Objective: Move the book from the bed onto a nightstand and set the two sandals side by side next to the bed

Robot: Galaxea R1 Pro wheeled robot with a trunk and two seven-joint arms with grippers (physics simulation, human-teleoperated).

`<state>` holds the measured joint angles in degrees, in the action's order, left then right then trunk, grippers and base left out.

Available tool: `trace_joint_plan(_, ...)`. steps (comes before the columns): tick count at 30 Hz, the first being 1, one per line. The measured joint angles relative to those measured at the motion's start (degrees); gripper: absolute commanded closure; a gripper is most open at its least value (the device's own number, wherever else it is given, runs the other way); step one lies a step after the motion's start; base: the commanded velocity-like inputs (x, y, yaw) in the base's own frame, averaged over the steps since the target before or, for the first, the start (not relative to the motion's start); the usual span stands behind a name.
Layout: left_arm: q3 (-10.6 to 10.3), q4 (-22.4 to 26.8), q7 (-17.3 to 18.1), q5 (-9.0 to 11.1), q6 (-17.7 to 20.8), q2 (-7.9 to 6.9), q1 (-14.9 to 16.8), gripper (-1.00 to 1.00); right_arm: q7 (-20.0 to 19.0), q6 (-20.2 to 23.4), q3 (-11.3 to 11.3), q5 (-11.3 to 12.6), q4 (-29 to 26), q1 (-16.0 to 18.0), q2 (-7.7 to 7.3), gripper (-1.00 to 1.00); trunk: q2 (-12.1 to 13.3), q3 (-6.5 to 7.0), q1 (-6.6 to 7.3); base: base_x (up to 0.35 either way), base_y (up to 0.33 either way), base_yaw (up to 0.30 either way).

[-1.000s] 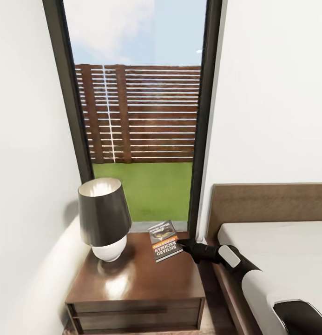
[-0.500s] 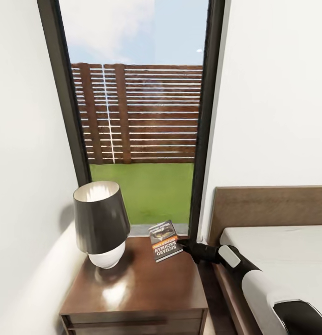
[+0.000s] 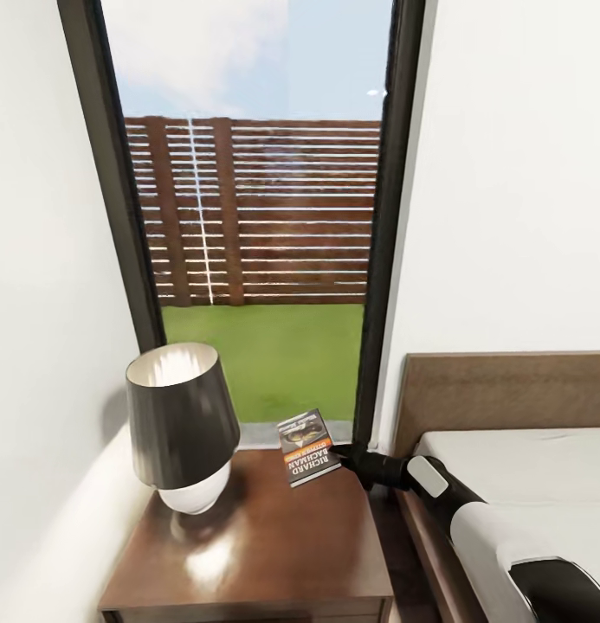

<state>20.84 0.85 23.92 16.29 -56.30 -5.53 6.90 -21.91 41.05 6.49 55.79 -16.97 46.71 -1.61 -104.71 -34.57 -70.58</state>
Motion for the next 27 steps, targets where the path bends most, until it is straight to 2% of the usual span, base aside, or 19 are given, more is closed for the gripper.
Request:
trace_joint_plan(13,0.0,0.0,0.0,0.0,0.0,0.00,0.0,-1.00,0.0,0.0,0.0,0.0,0.0,0.0,0.00,1.00,0.0,0.00,0.00,0.133,0.000,0.000)
trace_joint_plan(27,0.0,0.0,0.0,0.0,-0.1,-0.06,0.0,-1.00,0.1,0.0,0.1,-0.1,0.1,0.0,0.01,1.00,0.0,0.00,-0.01,0.014,0.000,0.000)
